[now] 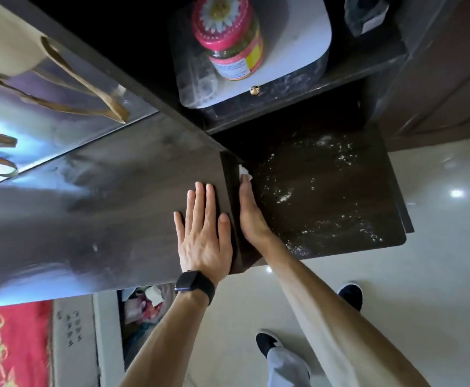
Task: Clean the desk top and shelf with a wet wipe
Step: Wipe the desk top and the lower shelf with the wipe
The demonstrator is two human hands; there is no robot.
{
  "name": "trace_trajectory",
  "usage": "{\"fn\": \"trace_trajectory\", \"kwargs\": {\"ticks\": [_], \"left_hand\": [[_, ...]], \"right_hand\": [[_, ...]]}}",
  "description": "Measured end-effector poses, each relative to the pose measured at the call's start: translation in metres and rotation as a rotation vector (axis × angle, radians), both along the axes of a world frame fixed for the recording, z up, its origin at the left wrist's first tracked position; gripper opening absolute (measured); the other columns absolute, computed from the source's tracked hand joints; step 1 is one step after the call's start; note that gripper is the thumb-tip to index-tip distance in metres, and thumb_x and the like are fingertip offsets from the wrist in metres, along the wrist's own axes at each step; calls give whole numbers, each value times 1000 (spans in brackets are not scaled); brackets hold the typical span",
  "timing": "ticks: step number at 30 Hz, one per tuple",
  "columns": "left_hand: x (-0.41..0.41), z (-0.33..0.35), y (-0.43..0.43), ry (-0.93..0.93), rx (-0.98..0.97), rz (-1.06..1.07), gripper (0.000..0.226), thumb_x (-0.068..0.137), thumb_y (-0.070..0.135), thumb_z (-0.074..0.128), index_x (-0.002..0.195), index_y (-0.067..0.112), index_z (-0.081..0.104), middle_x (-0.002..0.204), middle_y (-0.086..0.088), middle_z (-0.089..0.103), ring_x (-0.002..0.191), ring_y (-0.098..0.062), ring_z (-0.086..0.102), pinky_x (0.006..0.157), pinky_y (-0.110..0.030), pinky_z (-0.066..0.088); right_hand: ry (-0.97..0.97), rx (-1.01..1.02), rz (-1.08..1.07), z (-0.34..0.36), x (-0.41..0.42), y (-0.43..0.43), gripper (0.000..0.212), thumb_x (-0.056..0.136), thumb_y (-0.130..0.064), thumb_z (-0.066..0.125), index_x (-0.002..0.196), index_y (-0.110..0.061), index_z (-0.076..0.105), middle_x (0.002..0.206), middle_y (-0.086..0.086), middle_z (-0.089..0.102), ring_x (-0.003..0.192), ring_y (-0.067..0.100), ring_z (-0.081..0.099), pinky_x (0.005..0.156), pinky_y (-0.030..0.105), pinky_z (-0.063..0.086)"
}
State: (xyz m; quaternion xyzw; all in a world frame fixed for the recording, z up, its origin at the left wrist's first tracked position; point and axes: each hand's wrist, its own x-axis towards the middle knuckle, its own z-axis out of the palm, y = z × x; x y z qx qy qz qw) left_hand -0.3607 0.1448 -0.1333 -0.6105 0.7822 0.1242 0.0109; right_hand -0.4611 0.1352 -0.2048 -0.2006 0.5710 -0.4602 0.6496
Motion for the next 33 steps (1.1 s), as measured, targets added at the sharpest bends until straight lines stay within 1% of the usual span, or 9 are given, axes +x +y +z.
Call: {"fn": "trace_trajectory", "kwargs": {"ticks": [4, 6, 10, 13, 15, 17, 21, 27, 33], "left_hand": [[0, 0, -4, -6, 2, -4, 59, 101, 41, 20, 157, 29, 6, 164, 12, -4, 149, -4, -10, 122, -44, -3], [0, 2, -3, -2, 1, 3, 59, 101, 41, 21, 157, 29, 8, 164, 12, -2, 150, -5, -9, 123, -45, -1], [0, 6, -2, 10, -3, 11, 58, 101, 41, 23, 157, 30, 10, 164, 11, 1, 150, -6, -7, 123, -47, 2], [0, 6, -4, 22, -21, 13, 59, 100, 41, 25, 157, 29, 13, 164, 10, 4, 151, -7, -4, 123, -46, 2], [1, 5, -6, 26, -28, 13, 59, 100, 41, 25, 157, 30, 13, 164, 10, 4, 151, -7, -4, 122, -44, 0], [2, 4, -8, 24, -29, 14, 58, 101, 40, 25, 157, 30, 12, 164, 11, 3, 150, -7, -5, 122, -44, -1], [5, 3, -7, 28, -21, 4, 57, 102, 39, 25, 157, 31, 12, 164, 10, 4, 151, -7, -4, 123, -44, -1], [4, 3, -8, 37, -9, 21, 56, 102, 39, 27, 157, 32, 13, 164, 11, 5, 150, -6, -5, 123, -45, 0], [8, 2, -2, 38, -29, 21, 57, 102, 40, 26, 156, 31, 15, 165, 10, 7, 151, -7, -3, 123, -45, 2]], "right_hand": [[155, 40, 106, 2, -3, 39, 58, 103, -56, 12, 158, -36, 10, 165, -14, 11, 151, 5, 9, 125, 34, 6], [210, 18, 208, 7, 8, 77, 55, 103, -54, 7, 156, -39, 3, 161, -21, 4, 149, -2, 1, 121, 25, -2], [734, -102, 522, -18, 4, 119, 72, 93, -58, -16, 157, -26, -8, 166, -11, -3, 150, 1, -14, 125, 38, -5], [1174, -238, 673, -42, -21, 106, 63, 102, -42, 9, 159, -15, 6, 167, -2, 10, 153, 14, -3, 124, 48, 8], [1315, -329, 730, -54, -31, 101, 63, 100, -35, 30, 157, -9, 20, 165, 4, 20, 154, 19, 9, 123, 51, 15], [1421, -408, 738, -61, -33, 101, 61, 100, -33, 36, 155, -8, 26, 164, 6, 22, 153, 19, 14, 123, 50, 16], [1509, -364, 698, -59, -42, 104, 60, 100, -31, 40, 155, -13, 28, 163, 2, 24, 153, 17, 14, 122, 51, 16], [1577, -8, 615, -45, -92, 144, 65, 102, -34, 31, 159, -12, 7, 167, 4, 10, 154, 19, 3, 122, 53, 10], [1473, -283, 777, -50, -27, 110, 67, 101, -33, 38, 158, -9, 13, 166, 6, 7, 154, 18, 3, 124, 51, 6]]}}
